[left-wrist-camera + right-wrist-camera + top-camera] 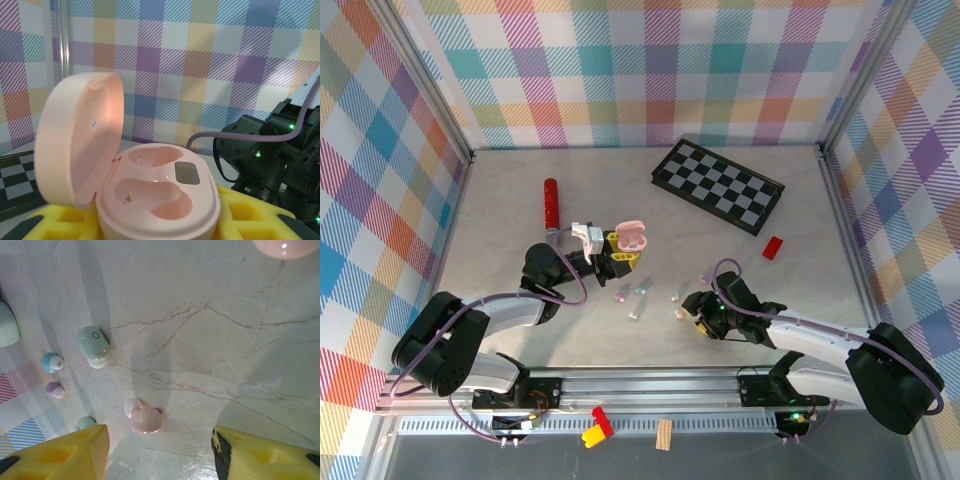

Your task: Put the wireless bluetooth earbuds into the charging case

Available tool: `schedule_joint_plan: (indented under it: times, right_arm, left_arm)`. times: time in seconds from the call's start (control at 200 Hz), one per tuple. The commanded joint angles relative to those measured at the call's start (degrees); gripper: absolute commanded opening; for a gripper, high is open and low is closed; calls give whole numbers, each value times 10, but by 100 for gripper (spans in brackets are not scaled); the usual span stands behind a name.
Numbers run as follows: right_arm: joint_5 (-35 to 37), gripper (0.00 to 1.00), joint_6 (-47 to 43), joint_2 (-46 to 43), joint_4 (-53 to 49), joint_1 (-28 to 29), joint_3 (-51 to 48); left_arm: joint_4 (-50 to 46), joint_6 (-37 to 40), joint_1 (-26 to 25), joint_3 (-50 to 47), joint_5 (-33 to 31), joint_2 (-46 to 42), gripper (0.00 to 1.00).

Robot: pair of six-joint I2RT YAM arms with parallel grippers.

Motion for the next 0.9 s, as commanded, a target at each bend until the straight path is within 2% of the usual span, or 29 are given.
schedule_joint_plan:
  times: [0.0, 0.205, 0.34, 0.47, 0.685, 0.895]
  right_arm:
    - [-7, 56, 7, 37, 104, 17, 4]
    - [50, 55, -8, -66, -58, 30, 33]
    - [59, 54, -6, -112, -106, 30, 37]
    - [45, 54, -2, -98, -81, 34, 35]
    - [12, 54, -4, -4, 11, 42, 47]
    - [1, 55, -8, 49, 48, 44, 66]
  left_arm:
    - [21, -5, 10, 8, 18, -2, 38]
    - [21, -6, 13, 6, 16, -7, 38]
    - [20, -5, 16, 6, 13, -9, 38]
    - [20, -5, 19, 7, 13, -10, 38]
    - [20, -6, 23, 7, 14, -8, 38]
    - [15, -9, 26, 7, 18, -11, 38]
